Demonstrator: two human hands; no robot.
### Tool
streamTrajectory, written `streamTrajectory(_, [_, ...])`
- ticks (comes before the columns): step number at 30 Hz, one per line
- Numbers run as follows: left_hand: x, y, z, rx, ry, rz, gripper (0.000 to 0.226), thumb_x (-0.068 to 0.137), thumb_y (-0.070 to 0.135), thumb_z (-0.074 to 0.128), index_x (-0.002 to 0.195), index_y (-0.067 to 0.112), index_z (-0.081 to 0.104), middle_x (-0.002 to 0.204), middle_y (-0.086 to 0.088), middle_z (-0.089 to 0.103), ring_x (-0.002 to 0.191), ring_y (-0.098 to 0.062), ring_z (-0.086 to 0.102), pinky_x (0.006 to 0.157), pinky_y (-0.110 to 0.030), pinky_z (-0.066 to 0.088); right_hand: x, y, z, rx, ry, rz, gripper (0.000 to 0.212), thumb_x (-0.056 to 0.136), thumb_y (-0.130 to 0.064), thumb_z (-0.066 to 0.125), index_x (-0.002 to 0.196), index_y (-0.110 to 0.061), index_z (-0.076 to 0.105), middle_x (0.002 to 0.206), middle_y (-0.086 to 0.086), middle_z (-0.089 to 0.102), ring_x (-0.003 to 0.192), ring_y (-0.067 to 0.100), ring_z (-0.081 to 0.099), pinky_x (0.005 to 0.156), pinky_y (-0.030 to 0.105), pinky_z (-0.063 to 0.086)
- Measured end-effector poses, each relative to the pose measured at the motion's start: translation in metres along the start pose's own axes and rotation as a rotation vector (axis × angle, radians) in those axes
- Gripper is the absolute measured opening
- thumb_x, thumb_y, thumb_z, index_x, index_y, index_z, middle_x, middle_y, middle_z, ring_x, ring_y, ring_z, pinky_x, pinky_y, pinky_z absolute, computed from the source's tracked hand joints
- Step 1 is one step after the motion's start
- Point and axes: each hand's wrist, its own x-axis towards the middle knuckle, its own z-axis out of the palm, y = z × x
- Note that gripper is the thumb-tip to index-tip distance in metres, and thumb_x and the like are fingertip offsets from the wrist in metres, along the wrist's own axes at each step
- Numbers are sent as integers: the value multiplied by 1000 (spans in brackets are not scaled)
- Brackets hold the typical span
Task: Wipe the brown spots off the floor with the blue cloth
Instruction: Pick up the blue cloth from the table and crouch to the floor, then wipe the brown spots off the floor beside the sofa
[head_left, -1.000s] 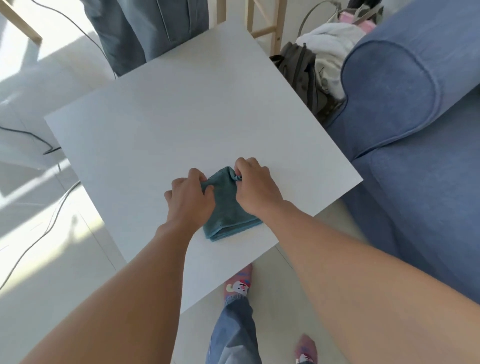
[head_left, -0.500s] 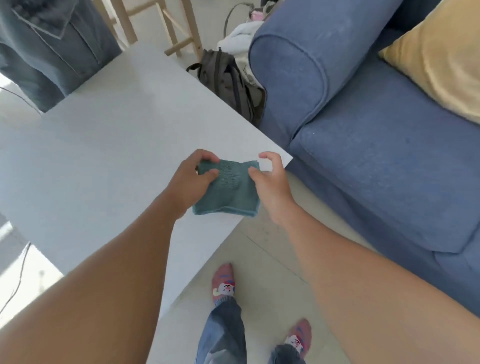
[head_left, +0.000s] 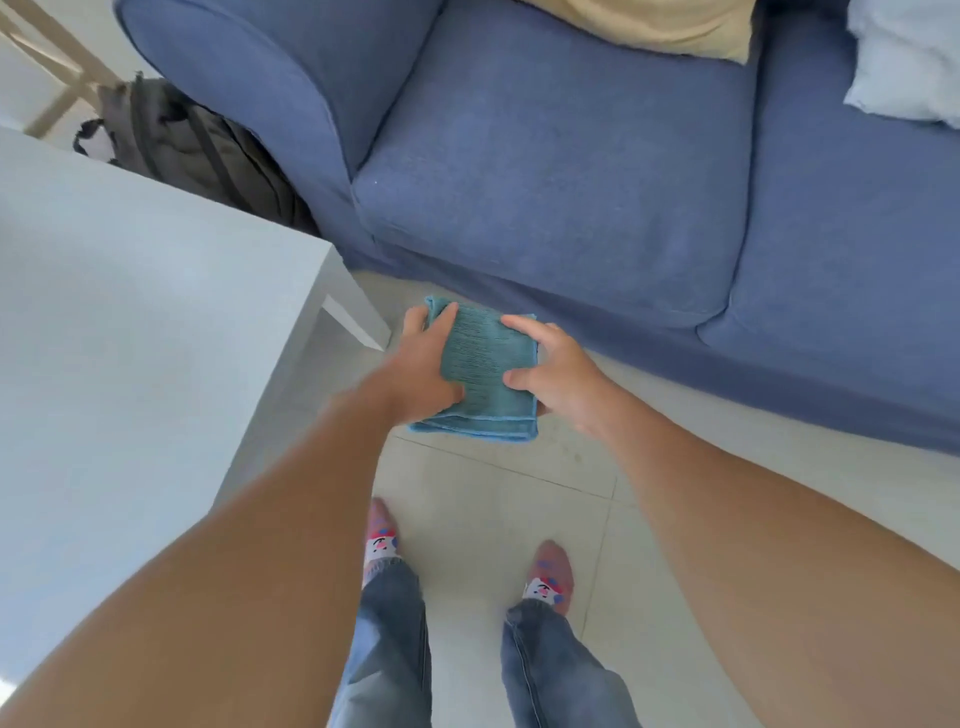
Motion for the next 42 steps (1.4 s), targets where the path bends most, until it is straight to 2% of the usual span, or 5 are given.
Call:
streamTrajectory(6, [24, 42, 94, 22, -63, 33, 110, 79, 11, 80, 161, 19, 6, 161, -1, 7, 138, -22, 38, 97, -21, 37, -18, 80, -72, -138, 60, -51, 76, 85, 4, 64, 148, -33, 46, 123, -10, 39, 96, 13, 57, 51, 15, 48])
streamTrajectory(19, [182, -74, 359, 99, -150, 161, 109, 80, 5, 77, 161, 20, 6, 158, 1, 5, 124, -22, 46, 92, -29, 51, 93, 390, -96, -324, 260, -42, 75, 89, 2, 56, 153, -31, 39, 126, -9, 39, 102, 14, 54, 66, 13, 46])
streamTrajectory(24, [243, -136, 424, 104, -157, 195, 104, 77, 1, 78, 158, 20, 16, 150, 3, 10, 106, -18, 47, 60, -15, 48, 158, 471, -69, -303, 312, -21, 77, 86, 11, 50, 154, -24, 39, 122, -6, 37, 87, 12, 54, 59, 11, 42])
streamTrajectory(29, [276, -157, 441, 249, -111, 245, 98, 71, 7, 84, 150, 14, 27, 151, 3, 5, 108, -28, 56, 89, -38, 56, 181, 511, -59, -435, 340, -41, 78, 90, 4, 52, 158, -26, 30, 122, -11, 32, 83, 7, 51, 72, 16, 46])
streamTrajectory(42, [277, -163, 470, 391, -14, 267, 95, 73, 24, 84, 150, 20, 29, 147, 7, 2, 117, -28, 47, 89, -40, 55, 172, 523, -44, -532, 516, 71, 71, 84, -2, 54, 149, -26, 39, 124, -3, 31, 95, 25, 54, 79, 42, 55])
